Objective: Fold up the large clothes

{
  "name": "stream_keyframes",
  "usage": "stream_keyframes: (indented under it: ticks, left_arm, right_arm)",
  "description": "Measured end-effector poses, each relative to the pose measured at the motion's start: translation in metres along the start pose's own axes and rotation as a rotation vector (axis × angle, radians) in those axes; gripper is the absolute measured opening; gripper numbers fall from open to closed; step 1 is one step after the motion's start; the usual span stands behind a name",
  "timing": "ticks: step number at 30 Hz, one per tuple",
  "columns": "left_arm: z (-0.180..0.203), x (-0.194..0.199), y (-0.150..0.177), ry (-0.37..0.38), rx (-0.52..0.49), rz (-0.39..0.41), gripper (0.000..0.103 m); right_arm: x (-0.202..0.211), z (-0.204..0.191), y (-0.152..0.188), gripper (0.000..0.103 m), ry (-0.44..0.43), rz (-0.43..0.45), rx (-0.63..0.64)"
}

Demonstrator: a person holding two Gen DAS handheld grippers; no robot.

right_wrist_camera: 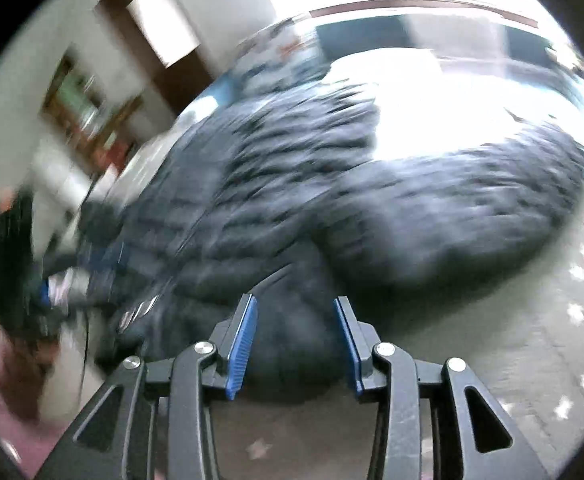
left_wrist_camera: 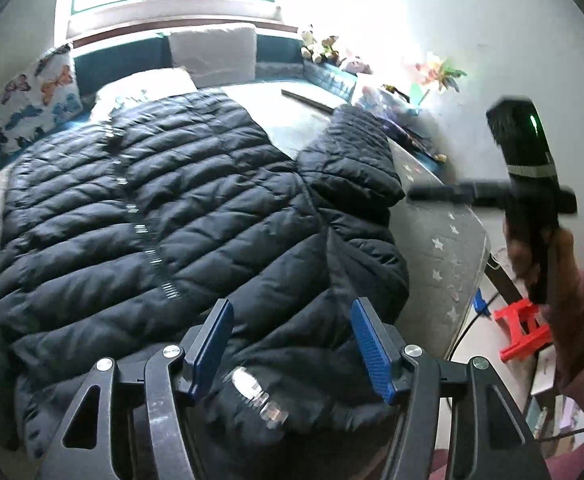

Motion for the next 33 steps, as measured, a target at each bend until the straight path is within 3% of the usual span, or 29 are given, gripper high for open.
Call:
stream_keyframes:
  ticks: [4,8,14,17,24,26,33]
  left_arm:
    - [0.012,-0.027,-0.014,0.054,0.011,-0.042,0.065]
    - [0.025,-0.051,-0.023,0.085,0.0,-0.08,0.065]
    - [0.037,-0.079,-0.024,0.091,-0.038,-0.131,0.065]
    - [0.038,-0.087,-0.025,0.096,-0.043,-0.147,0.065]
    - [0.041,-0.098,-0.024,0.092,-0.055,-0.174,0.065]
    - [0.041,-0.1,-0.022,0.084,-0.063,-0.18,0.065]
    - [0.046,-0.11,-0.022,0.074,-0.077,-0.192,0.065]
  right_arm:
    - [0.019,0.083,-0.024,0.043,0.063,0.055,-0.2]
    - [0.022,0.165,-0.045,0.043,0.046,0.093,-0.427]
    - [0.003,0.246,-0.062,0.043,0.097,0.105,-0.599]
    - [-0.005,0.262,-0.065,0.043,0.056,0.116,-0.641]
    - [-0.019,0.275,-0.078,0.043,0.073,0.145,-0.646]
    - [-0.017,0.273,-0.084,0.015,0.081,0.147,-0.631]
    - [0.035,0.269,-0.116,0.01,0.164,0.281,-0.543]
Point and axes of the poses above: each gripper's, at about its wrist camera, not at the fingertips, and x roughly against the way its jaws point, z to its right, y to its underside, the point moved 10 cm from there along -x, roughly the way its jaws point, and after that the axes turned 15 degrees about -z, right-handed, at the moved point
